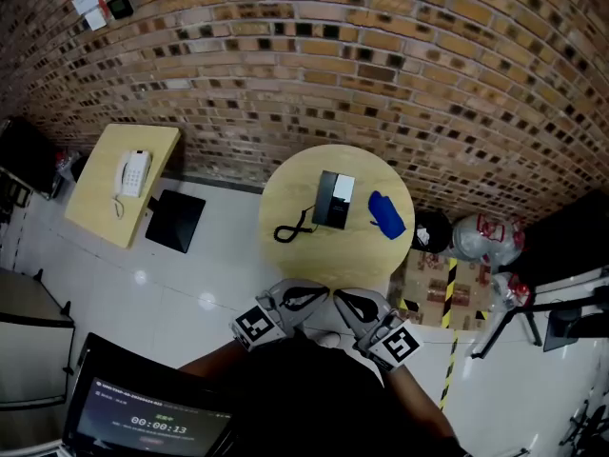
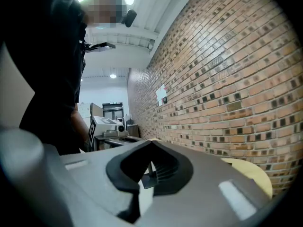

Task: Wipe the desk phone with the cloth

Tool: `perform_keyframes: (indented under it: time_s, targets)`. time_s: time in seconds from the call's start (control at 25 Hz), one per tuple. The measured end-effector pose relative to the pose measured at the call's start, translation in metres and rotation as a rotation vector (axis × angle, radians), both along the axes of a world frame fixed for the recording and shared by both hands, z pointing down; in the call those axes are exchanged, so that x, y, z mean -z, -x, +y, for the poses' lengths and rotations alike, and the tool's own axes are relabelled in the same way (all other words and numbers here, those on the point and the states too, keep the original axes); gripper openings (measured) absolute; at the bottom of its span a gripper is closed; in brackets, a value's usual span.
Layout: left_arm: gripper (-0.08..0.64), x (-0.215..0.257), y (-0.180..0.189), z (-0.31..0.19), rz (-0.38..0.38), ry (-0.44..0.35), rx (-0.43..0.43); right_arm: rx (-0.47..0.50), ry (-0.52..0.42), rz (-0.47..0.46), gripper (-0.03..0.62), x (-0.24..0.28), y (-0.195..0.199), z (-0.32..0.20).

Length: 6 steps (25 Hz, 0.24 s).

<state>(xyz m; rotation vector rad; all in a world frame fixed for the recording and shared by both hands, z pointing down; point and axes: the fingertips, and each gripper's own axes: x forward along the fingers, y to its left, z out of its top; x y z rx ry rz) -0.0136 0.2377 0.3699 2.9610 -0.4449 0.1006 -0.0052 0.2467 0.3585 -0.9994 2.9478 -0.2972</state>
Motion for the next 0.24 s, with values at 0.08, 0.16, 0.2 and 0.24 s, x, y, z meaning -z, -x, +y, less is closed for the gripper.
perform_keyframes:
  time_s: [0.08,0.16,0.2,0.24]
  targets:
    - [-0.012,0.0014,-0.0026,0.0009,0.001,0.004,-0.004,0.002,0.006,0.001,0.000,0.0001,0.0005,0.0021]
    - [-0.012,0.0040,-0.0061,0.0008,0.002,0.004,-0.010,0.001,0.009,0.001,0.000,0.0009,-0.0007,0.0029]
    - [-0.012,0.0055,-0.0078,0.0005,0.002,0.003,-0.012,0.000,0.009,0.000,0.000,0.0014,-0.0016,0.0030]
    - [-0.012,0.0071,-0.0095,0.0002,0.003,0.001,-0.015,-0.001,0.009,0.000,0.000,0.0019,-0.0025,0.0030]
